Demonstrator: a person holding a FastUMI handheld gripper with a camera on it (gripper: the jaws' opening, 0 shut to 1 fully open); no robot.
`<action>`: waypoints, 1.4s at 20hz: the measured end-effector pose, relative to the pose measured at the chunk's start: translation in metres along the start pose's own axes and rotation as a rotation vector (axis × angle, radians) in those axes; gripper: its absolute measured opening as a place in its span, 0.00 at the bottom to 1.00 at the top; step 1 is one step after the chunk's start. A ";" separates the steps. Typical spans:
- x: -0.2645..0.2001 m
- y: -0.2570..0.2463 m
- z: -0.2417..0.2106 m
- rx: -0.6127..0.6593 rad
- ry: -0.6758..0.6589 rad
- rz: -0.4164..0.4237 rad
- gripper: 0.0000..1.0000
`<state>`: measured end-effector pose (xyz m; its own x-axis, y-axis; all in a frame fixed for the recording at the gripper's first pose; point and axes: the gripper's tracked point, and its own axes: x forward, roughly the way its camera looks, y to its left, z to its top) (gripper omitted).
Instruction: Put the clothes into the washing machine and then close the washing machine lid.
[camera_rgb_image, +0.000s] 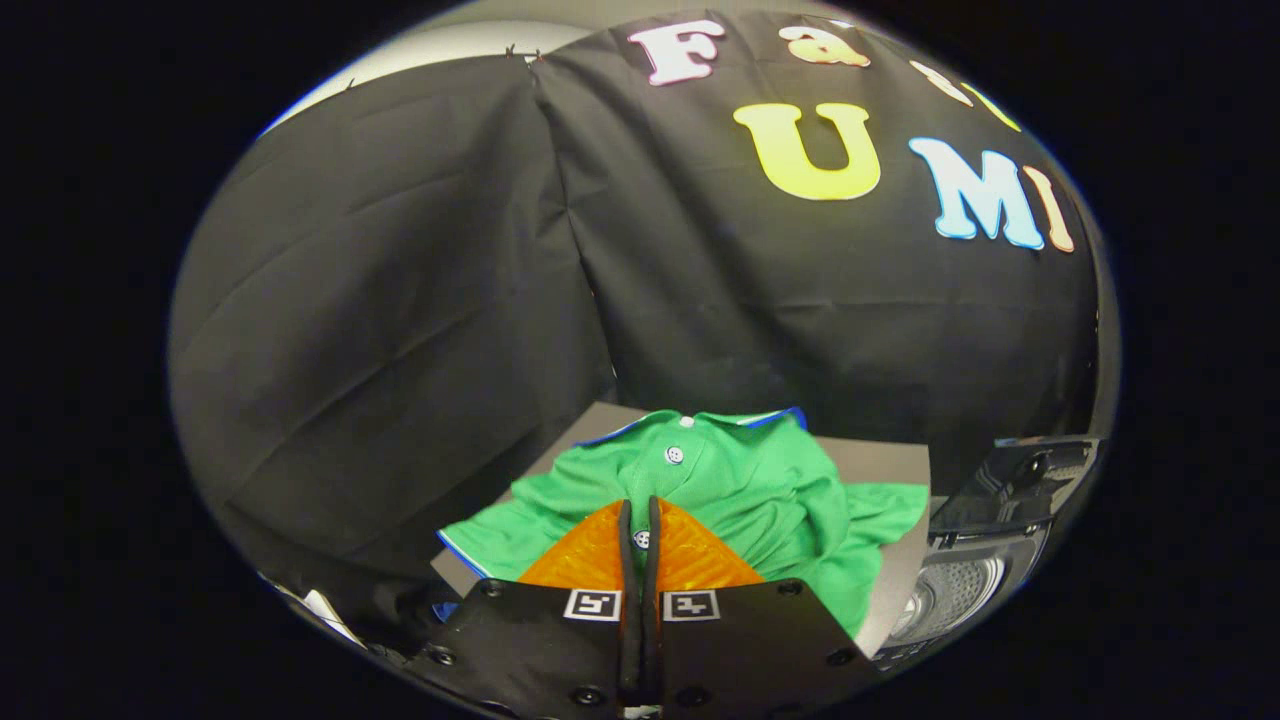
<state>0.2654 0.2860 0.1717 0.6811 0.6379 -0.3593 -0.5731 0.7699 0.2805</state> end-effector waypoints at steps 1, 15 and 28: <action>-0.007 0.001 0.010 -0.002 -0.028 0.016 0.01; -0.109 -0.083 0.075 -0.015 -0.173 0.007 0.01; -0.192 -0.257 0.056 0.073 -0.209 -0.204 0.01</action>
<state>0.3073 -0.0334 0.2189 0.8621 0.4534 -0.2263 -0.3856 0.8767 0.2877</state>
